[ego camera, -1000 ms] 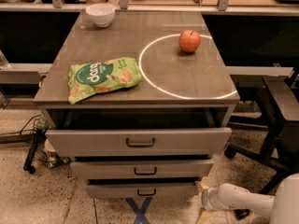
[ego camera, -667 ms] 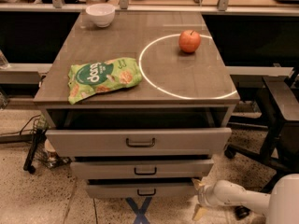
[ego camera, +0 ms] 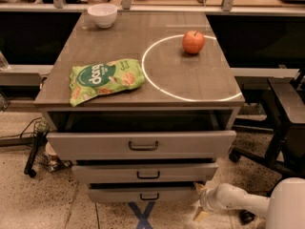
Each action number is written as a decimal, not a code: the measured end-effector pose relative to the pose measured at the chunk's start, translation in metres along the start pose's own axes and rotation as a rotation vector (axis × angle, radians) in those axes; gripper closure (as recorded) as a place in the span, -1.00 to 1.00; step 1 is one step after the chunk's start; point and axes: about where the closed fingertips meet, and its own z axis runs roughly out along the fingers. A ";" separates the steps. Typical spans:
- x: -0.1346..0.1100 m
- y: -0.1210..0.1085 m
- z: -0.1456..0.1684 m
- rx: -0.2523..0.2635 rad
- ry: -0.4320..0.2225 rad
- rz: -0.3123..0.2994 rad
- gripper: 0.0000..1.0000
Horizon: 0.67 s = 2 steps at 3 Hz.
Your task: Open bottom drawer
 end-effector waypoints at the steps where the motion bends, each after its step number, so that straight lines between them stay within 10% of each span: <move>1: 0.002 -0.001 -0.010 0.022 -0.005 0.000 -0.20; 2: 0.001 0.003 -0.025 0.043 -0.012 -0.004 0.25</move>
Offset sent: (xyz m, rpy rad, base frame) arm -0.0183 -0.0186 0.0424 0.0119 -0.0729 -0.0205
